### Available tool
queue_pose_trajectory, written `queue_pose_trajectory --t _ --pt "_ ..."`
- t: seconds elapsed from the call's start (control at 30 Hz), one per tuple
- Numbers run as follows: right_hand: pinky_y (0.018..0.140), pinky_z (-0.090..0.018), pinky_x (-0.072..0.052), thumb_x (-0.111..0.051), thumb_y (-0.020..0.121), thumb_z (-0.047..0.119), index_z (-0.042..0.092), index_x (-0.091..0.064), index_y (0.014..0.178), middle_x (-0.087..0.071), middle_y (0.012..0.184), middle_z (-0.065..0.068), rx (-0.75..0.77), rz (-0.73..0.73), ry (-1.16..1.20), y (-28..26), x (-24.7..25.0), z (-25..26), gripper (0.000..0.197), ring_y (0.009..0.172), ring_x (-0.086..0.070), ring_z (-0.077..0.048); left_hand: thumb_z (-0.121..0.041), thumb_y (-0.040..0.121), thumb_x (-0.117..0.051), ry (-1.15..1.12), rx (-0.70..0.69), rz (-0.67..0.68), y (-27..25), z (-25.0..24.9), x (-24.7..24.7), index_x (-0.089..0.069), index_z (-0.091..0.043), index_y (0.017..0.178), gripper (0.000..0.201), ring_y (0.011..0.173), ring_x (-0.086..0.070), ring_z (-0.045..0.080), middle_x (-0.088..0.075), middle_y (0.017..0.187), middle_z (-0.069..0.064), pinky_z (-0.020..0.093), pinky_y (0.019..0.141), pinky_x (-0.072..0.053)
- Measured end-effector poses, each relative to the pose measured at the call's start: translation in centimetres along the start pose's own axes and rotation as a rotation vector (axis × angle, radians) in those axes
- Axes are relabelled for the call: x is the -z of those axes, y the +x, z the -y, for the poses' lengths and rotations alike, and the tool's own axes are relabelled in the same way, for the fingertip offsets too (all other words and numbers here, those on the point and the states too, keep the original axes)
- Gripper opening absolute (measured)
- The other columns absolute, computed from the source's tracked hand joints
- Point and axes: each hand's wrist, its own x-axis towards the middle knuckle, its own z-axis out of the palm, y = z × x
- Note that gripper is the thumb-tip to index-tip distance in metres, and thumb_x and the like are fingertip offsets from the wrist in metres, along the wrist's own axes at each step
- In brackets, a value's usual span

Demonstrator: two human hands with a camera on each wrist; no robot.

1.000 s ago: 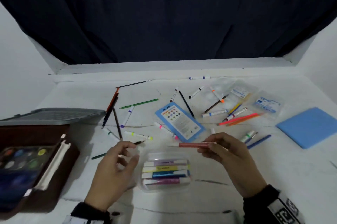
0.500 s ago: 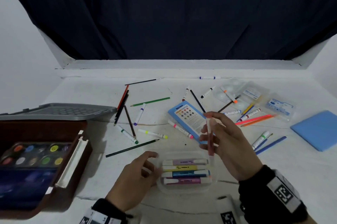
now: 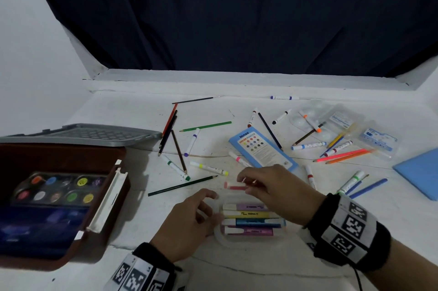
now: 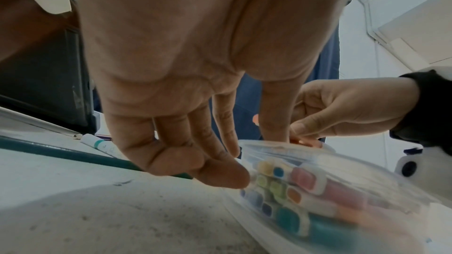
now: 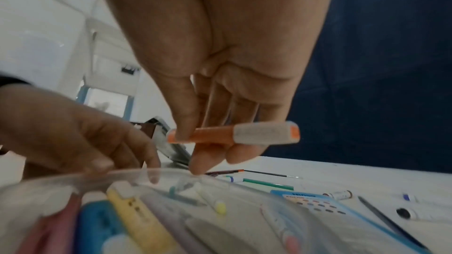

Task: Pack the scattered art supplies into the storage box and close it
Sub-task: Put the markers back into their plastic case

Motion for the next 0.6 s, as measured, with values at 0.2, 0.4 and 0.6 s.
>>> queue_pose_trajectory --t 0.2,0.4,0.6 --pt "0.084 -0.035 -0.051 -0.049 0.100 0.029 0.031 -0.056 0.115 -0.068 0.103 0.005 0.047 0.139 -0.280 0.2 -0.8 0.0 0.017 0.092 -0.061 -0.013 -0.039 0.090 -0.069 0.022 -0.012 -0.013 0.1 0.2 0.0 -0.058 -0.038 0.114 0.027 0.077 -0.065 0.011 -0.064 0.094 -0.005 0.017 0.060 -0.052" --pt "0.087 -0.032 -0.048 -0.047 0.097 0.019 0.029 -0.063 0.117 -0.070 0.105 0.004 0.062 0.148 -0.336 0.3 -1.3 0.8 0.027 0.096 -0.063 -0.016 -0.033 0.089 -0.071 0.040 -0.032 -0.038 0.2 0.3 -0.1 -0.059 -0.036 0.112 0.027 0.073 -0.062 0.008 -0.064 0.091 -0.004 0.014 0.061 -0.049" --pt "0.082 -0.030 -0.048 -0.044 0.098 0.015 0.025 -0.061 0.118 -0.067 0.107 0.001 0.022 0.169 -0.336 0.1 -2.0 1.2 0.028 0.096 -0.060 -0.017 -0.032 0.090 -0.070 0.065 -0.034 -0.044 0.2 0.2 -0.2 -0.058 -0.036 0.114 0.027 0.077 -0.064 0.011 -0.064 0.092 -0.007 0.015 0.062 -0.050"
